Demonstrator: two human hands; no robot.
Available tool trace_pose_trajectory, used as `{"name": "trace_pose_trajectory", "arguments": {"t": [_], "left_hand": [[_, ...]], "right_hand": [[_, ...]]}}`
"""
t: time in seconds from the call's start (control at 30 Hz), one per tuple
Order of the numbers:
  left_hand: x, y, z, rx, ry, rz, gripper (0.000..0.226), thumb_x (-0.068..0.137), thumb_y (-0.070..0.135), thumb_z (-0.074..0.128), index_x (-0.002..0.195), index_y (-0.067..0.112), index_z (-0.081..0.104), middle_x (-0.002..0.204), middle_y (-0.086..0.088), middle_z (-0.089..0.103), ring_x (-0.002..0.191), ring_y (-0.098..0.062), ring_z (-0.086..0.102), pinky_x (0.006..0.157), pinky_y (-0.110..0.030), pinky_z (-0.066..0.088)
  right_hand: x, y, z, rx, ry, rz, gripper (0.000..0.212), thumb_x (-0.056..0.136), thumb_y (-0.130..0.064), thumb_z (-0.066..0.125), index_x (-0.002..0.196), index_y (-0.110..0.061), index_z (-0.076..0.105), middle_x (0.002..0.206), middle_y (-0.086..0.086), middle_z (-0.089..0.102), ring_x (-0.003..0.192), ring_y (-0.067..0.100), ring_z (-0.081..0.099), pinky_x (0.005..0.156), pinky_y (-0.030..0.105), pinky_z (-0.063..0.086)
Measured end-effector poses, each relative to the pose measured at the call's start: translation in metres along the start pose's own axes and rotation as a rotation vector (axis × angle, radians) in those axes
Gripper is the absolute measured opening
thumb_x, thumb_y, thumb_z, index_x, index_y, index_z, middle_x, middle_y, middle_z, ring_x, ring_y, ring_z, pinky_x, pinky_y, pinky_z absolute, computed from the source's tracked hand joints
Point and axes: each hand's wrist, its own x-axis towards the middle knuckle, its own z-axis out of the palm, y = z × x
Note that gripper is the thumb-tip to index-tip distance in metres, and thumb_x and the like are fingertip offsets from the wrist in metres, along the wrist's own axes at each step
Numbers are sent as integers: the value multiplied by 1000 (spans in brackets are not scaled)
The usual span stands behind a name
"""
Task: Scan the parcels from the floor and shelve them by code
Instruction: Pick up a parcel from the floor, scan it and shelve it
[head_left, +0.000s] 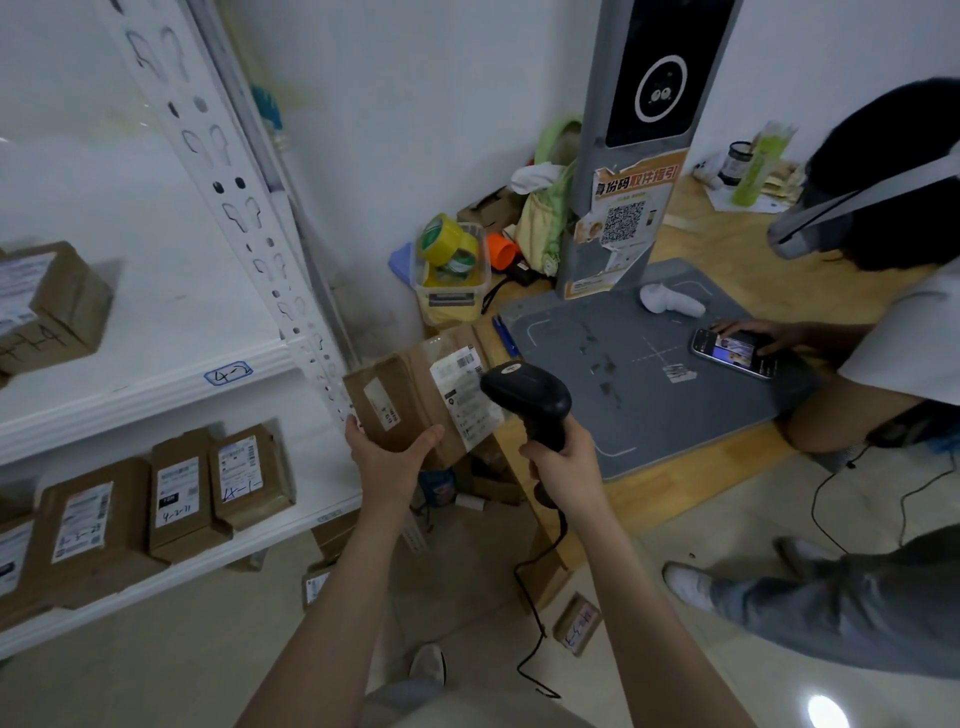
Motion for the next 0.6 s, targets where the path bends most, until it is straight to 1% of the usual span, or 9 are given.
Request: {"name": "trace_pose_trajectory", "arguments": {"t": [0.03,0.1,0.17,0.27,0.3,0.4,0.47,0.53,0.6], "left_hand": [[1,1,1,-12,29,-29,158,23,73,90,155,41,7,158,-6,28,140,-28,39,109,-56,43],[2,3,1,-52,84,-77,152,30,62,90,155,40,8,157,-7,30,138,-29,41,107,-56,45],[5,3,0,-87,119,-104,149,31,57,89,156,38,9,156,-7,30,137,-29,43,106,-56,47],[7,3,-3,-107,126,-109,151,31,57,90,156,39,7,155,-7,31,136,-29,43,106,-56,46],[7,4,-4,-112,126,-109,151,31,57,91,156,40,7,155,-6,33,136,-29,44,106,-57,46],[5,5,-5,-131,134,-100,150,32,55,92,156,38,8,153,-6,36,134,-29,46,105,-56,46],[4,6,-6,-136,144,-89,148,31,55,92,156,38,14,152,-6,39,133,-29,47,104,-58,47],[2,6,-9,-135,149,-71,144,31,55,92,154,37,19,150,-6,42,133,-29,48,104,-59,46],[0,7,-12,-128,155,-65,141,34,54,90,154,36,20,151,-6,42,134,-30,47,104,-60,46]], "right_hand": [[4,5,-4,-2,26,19,22,84,4,59,101,-10,59,78,5,57,71,24,56,65,37,44],[14,17,-13,-22,73,55,22,84,2,59,98,-16,59,77,8,57,69,26,57,64,38,45],[24,33,-22,-44,110,105,23,85,1,59,97,-19,59,75,8,57,68,26,57,63,39,45],[38,60,-33,-118,168,221,23,88,-2,60,109,-11,61,77,9,60,73,31,62,64,43,51],[42,69,-36,-150,177,254,25,88,-3,60,112,-11,60,80,9,62,75,31,64,64,43,52],[50,95,-41,-281,136,322,38,88,-4,57,124,-14,57,86,6,62,77,25,62,54,30,44],[53,111,-42,-359,82,351,44,86,-3,55,128,-15,56,90,7,64,83,26,63,60,32,49],[54,124,-41,-410,49,376,40,86,-3,55,125,-14,57,93,8,65,86,26,63,69,38,53],[52,131,-38,-445,33,378,35,88,-2,53,122,-12,56,95,8,64,87,26,61,69,36,49]]}}
